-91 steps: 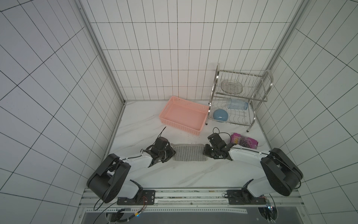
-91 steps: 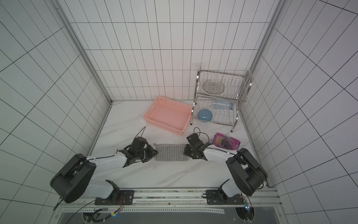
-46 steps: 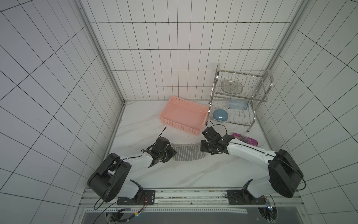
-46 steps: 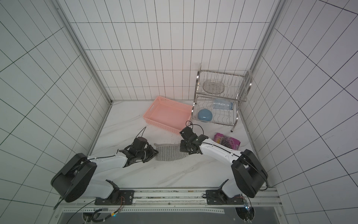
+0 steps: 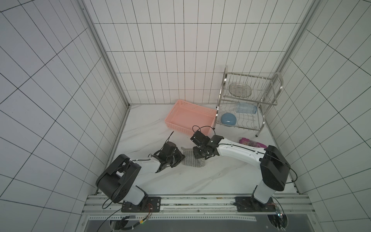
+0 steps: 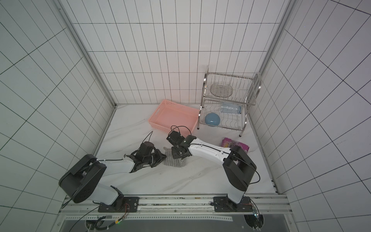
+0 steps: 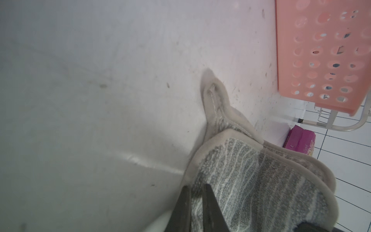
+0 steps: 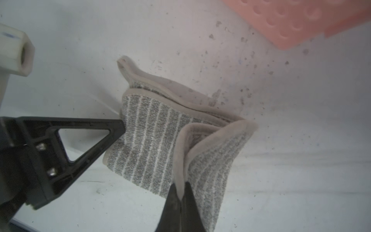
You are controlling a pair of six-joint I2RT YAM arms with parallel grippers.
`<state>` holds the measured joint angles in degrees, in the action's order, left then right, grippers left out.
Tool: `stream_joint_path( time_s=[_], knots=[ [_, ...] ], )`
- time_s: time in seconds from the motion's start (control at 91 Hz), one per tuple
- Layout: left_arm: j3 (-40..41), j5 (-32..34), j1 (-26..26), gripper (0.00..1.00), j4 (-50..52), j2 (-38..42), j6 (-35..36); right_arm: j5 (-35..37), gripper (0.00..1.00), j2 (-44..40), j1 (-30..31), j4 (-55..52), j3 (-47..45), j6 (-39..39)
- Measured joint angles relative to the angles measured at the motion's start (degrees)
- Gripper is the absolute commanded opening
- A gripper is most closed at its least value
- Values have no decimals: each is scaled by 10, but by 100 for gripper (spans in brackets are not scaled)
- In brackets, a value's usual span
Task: Fold the square dishcloth
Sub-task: Fold the cleaning item at the center of the board.
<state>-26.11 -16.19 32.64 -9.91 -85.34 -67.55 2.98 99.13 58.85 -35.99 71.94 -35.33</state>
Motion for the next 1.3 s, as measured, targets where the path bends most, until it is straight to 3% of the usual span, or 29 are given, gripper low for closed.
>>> stream_joint_path(
  time_s=[0.484, 0.638, 0.781, 1.066, 1.297],
  knots=[
    [0, 0, 1, 15, -2, -2, 0, -10, 0, 74, 20, -2, 54, 1],
    [0, 0, -1, 15, 0, -1, 7, -21, 18, 83, 21, 3, 54, 3],
    [0, 0, -2, 14, 1, -1, 10, -28, 29, 83, 23, 9, 54, 7],
    [0, 0, -2, 14, 1, -1, 11, -39, 40, 60, 24, 15, 55, 12],
    [0, -1, -4, 14, 2, -1, 11, -40, 39, -2, 24, 14, 47, 8]
  ],
)
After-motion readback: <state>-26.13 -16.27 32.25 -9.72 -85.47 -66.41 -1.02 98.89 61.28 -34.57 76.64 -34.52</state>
